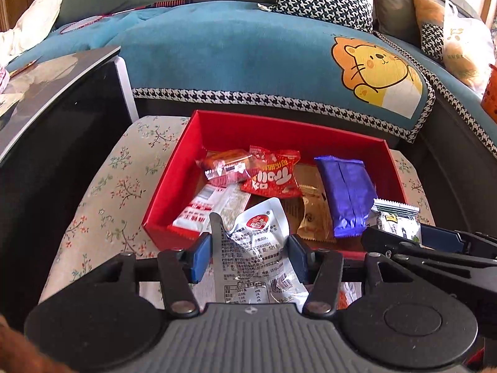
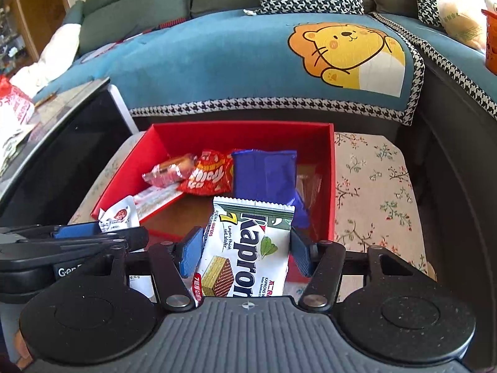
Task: Organize snacks
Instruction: 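Lower white wrapper into box with left tool while right tool lowers Kapron wafer in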
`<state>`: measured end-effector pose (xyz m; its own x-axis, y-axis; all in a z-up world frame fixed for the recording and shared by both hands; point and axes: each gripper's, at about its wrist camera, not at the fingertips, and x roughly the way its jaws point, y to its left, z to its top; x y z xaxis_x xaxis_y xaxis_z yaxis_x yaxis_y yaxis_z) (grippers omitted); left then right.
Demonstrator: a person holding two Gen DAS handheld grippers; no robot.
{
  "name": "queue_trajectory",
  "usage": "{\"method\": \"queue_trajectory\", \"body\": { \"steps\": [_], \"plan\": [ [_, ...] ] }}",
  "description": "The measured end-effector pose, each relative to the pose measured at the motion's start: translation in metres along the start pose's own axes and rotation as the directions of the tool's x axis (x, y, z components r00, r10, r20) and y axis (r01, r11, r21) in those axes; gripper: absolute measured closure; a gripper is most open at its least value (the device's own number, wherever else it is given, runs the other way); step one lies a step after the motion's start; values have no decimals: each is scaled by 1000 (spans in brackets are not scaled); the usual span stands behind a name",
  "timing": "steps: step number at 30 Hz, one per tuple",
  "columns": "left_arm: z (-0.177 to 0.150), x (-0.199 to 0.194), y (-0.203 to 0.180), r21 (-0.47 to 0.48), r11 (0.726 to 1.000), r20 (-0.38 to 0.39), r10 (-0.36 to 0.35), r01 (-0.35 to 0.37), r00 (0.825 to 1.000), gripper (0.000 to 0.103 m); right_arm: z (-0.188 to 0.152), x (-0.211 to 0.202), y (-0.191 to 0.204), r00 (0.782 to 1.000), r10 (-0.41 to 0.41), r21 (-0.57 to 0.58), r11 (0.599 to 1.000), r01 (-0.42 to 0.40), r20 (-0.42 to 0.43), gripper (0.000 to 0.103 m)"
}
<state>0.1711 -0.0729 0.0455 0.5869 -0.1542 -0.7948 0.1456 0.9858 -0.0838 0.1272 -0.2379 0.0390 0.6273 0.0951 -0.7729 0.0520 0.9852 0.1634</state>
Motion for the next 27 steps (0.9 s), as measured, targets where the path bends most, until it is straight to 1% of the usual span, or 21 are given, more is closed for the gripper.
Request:
{"method": "queue_trajectory", "body": {
  "steps": [16, 27],
  "plan": [
    [30, 17, -8, -6, 1000, 34, 3, -3, 999, 10, 30, 13, -12, 1000, -6, 29, 1000, 6, 27, 37],
    [40, 40, -12, -3, 999, 24, 33, -33, 999, 10, 42, 34, -17, 1000, -10, 28, 1000, 9, 17, 37]
  ]
}}
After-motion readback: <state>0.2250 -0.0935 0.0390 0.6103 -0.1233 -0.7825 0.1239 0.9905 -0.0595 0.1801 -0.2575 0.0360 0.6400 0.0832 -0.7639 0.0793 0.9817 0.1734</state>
